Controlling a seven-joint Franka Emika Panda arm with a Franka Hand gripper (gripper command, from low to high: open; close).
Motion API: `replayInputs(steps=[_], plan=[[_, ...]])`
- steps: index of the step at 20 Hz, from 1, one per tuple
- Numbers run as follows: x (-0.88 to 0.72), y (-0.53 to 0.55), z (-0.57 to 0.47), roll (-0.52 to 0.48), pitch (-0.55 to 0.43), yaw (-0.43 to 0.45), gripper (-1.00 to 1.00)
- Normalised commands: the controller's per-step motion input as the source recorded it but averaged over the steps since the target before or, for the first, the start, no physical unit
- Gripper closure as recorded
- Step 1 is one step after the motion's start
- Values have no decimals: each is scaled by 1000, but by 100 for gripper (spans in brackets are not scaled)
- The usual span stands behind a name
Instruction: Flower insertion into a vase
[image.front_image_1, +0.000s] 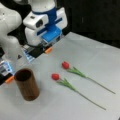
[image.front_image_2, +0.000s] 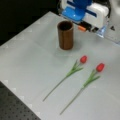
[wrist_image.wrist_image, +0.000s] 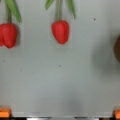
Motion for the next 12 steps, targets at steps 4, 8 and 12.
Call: replayInputs(steps=[4, 8, 12], plan=[[86, -9, -31, -4, -3, 147, -100], [311, -63, -98, 23, -18, 116, -100], [369, -100, -94, 38, -4, 86, -100]])
